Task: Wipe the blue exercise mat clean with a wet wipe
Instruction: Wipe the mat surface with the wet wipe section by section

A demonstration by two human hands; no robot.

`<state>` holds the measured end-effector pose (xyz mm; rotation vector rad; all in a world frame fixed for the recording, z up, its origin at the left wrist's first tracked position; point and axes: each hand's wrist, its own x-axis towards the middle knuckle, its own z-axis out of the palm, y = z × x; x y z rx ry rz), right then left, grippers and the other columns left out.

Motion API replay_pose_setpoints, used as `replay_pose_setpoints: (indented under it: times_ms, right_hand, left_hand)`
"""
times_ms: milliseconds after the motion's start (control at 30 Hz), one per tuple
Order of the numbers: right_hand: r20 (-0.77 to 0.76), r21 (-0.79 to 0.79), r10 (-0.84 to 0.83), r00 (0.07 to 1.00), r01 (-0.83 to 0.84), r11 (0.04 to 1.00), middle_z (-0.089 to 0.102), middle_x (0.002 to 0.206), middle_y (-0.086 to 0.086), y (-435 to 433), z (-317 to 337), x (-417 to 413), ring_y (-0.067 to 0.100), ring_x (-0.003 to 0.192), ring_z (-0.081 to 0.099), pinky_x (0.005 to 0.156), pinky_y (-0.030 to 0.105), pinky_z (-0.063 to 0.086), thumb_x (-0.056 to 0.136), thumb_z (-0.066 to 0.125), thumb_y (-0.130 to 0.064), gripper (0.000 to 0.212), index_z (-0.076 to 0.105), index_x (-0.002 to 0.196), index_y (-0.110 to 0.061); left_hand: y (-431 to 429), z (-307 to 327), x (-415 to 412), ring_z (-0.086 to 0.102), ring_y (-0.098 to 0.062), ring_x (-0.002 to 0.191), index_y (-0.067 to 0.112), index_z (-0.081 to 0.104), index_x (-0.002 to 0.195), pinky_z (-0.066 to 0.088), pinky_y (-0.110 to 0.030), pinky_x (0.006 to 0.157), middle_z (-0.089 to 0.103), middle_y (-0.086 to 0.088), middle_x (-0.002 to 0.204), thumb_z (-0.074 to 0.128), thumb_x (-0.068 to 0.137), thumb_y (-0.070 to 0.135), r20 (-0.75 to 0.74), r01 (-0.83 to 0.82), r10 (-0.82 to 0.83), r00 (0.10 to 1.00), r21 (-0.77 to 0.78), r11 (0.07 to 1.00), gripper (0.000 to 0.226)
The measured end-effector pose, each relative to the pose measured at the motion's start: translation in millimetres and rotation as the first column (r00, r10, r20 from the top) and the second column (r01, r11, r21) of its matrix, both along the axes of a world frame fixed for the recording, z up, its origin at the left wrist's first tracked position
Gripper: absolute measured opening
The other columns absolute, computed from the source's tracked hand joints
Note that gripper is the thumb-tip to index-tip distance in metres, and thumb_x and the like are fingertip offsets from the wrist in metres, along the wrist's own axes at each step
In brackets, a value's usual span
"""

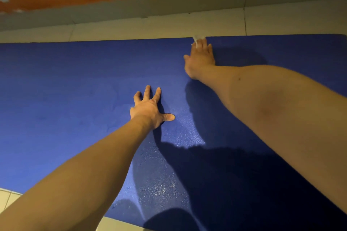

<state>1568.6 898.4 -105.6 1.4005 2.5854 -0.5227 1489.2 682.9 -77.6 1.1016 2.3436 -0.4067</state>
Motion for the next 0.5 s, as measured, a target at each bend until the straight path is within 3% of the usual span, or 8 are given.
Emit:
replay_pose_setpoints:
  times_ms: [200,267,400,500]
  right_hand:
    - [-0.049,-0.058,0.26,0.964,-0.262,0.963,-0.013,0.171,0.005,-13.0,-1.7,-23.7,0.025,0.156,-0.016,0.127,0.044,-0.007,0.11,0.026,-0.045,0.067,0.005,0.163,-0.009]
    - [-0.014,-0.008,0.198,0.98,-0.198,0.98,-0.011,0.171,0.004,2.0,-2.0,-14.9,0.023,0.157,-0.014,0.127,0.044,-0.007,0.11,0.025,-0.045,0.066,0.005,0.163,-0.011]
    - [0.086,0.055,-0.101,0.991,0.096,0.994,-0.004,0.171,0.011,33.6,-1.6,0.0,0.027,0.157,-0.01,0.127,0.044,-0.007,0.109,0.022,-0.049,0.073,0.0,0.162,-0.005]
    - [0.052,0.006,-0.095,0.994,0.094,0.996,-0.007,0.17,0.013,28.8,1.4,-16.7,0.03,0.157,-0.011,0.127,0.045,-0.006,0.11,0.019,-0.047,0.072,-0.004,0.161,-0.001]
  left_hand:
    - [0.4,-1.0,-1.3,-0.009,-0.029,0.152,0.045,-0.008,0.156,0.04,-0.058,0.108,-0.017,0.015,0.165,0.063,0.067,0.084,0.01,-0.004,0.004,1.0,-0.011,1.0,0.121]
    - [0.0,-1.0,-0.7,-0.009,-0.029,0.152,0.045,-0.008,0.156,0.04,-0.058,0.108,-0.017,0.015,0.165,0.063,0.067,0.084,0.011,-0.003,0.003,1.0,-0.009,1.0,0.121]
    - [-0.4,-1.5,-0.3,-0.01,-0.03,0.152,0.044,-0.01,0.156,0.041,-0.06,0.107,-0.017,0.014,0.165,0.062,0.068,0.084,0.01,0.001,0.0,1.0,-0.011,1.0,0.121]
    - [0.0,-2.4,-0.4,-0.011,-0.03,0.152,0.044,-0.01,0.156,0.04,-0.061,0.108,-0.018,0.014,0.165,0.063,0.069,0.083,0.015,-0.006,0.006,1.0,-0.012,1.0,0.121]
